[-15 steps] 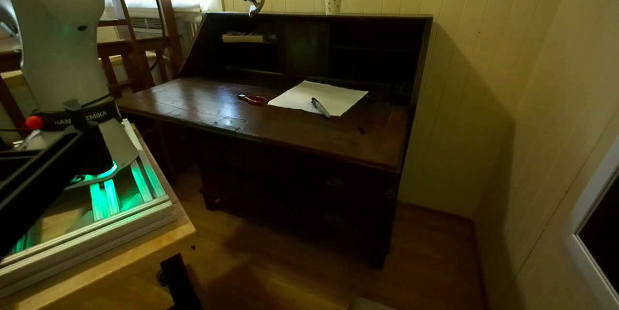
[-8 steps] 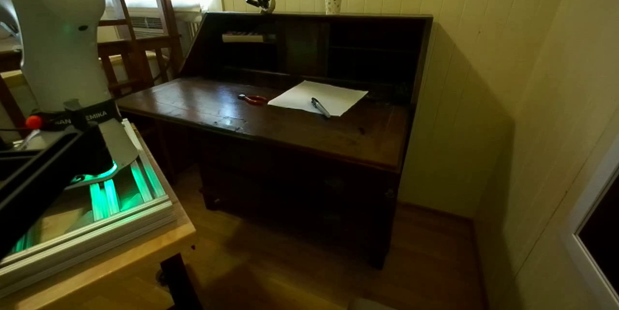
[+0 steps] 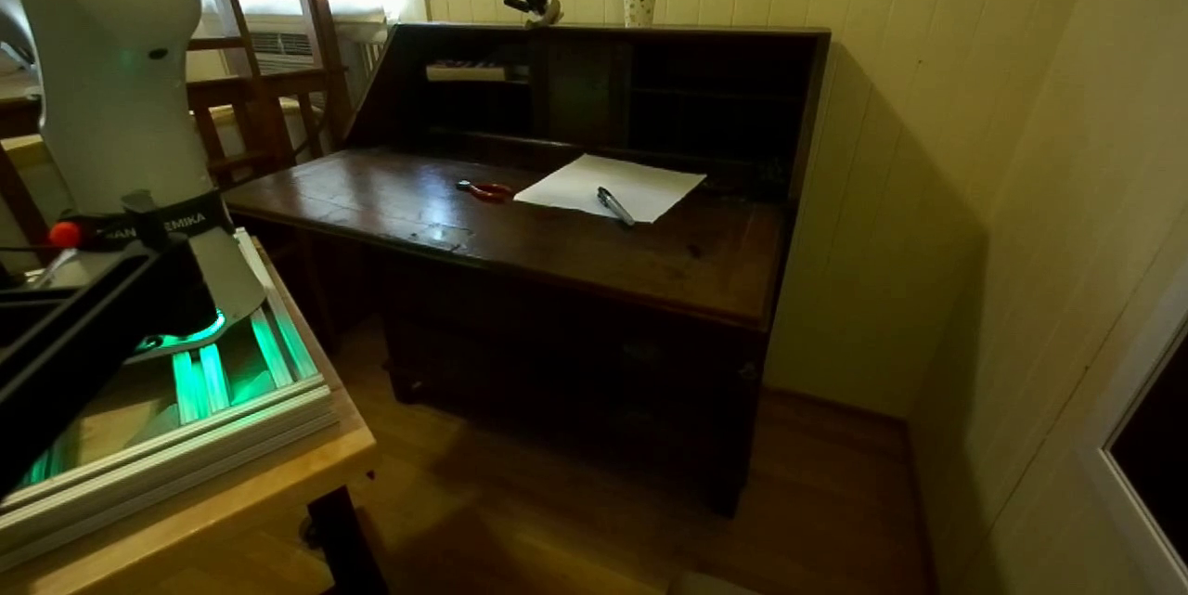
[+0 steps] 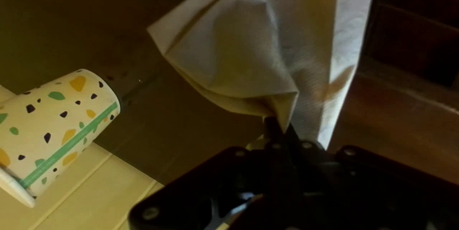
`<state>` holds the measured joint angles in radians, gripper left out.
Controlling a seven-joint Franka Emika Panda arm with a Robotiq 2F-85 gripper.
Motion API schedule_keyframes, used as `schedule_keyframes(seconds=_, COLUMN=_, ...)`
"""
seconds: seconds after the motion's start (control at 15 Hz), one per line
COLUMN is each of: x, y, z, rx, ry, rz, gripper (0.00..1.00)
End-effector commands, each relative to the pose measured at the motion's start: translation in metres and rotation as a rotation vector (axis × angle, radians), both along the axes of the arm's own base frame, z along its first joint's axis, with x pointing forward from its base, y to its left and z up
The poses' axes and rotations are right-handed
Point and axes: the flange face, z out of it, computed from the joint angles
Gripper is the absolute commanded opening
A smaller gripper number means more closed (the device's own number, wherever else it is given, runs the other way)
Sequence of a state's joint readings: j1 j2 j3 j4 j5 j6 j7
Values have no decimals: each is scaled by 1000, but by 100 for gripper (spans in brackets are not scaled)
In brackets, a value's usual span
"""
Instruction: Wipe the top of the table with the white cloth
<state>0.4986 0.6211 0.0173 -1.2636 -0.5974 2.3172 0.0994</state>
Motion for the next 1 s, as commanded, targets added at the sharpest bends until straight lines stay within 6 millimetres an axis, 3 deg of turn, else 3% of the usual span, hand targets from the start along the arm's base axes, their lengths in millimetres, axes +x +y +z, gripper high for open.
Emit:
schedule_keyframes(seconds=0.0, x=-8, y=16, z=4, rx=119, ry=21, rz=33, gripper=0)
schedule_keyframes(seconds=0.33, x=-48, y=78, z=-2, rx=342, ry=169, rz=131, gripper=0)
schedule_keyframes(seconds=0.6, x=-70, y=112, z=3, rx=503, ry=263, rz=171, gripper=0)
schedule_keyframes(seconds=0.73, x=-70, y=109, z=-3, rx=470, ry=264, rz=152, gripper=0)
schedule_keyframes(seconds=0.93, x=-58, y=86, z=-7, rx=373, ry=221, rz=120, gripper=0)
